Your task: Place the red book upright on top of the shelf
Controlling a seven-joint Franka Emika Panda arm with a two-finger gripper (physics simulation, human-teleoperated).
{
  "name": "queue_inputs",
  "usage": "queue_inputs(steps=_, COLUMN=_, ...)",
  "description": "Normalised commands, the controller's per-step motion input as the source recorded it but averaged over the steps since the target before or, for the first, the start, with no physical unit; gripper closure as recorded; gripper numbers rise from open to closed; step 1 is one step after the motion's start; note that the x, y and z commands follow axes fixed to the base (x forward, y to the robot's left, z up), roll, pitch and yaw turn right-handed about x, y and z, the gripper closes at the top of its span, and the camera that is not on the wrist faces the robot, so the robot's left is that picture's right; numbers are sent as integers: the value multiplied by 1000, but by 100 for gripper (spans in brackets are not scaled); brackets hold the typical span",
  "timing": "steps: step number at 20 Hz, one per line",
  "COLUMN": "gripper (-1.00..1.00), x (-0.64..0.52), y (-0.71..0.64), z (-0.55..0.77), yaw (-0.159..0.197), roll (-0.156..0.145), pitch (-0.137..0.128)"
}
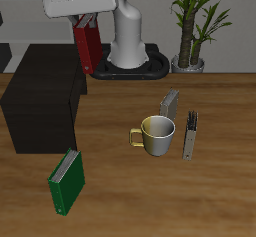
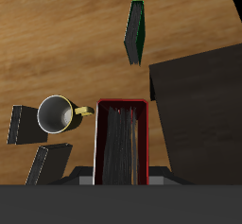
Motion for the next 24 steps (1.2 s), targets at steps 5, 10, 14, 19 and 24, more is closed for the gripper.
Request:
queue_inputs(steps=5, gripper=100, x=-60, y=-479, z=80, yaw=-7, roll=60, pitch=73)
queue_inputs(steps=10, gripper=100, x=-25, y=-836, z=160, yaw=-71, roll=-55, pitch=20)
queue_inputs(steps=14, gripper=100, x=-22, y=-630, z=164, yaw=9, roll=-90, pitch=-36)
queue_inputs(steps=19, gripper=100, x=18, y=-391, z=-10, yaw=-25, roll=-63, pitch=-9)
queue_inputs(steps=24, gripper=100, x=146, y=-142, z=-266, yaw=-16, roll=-28, pitch=23)
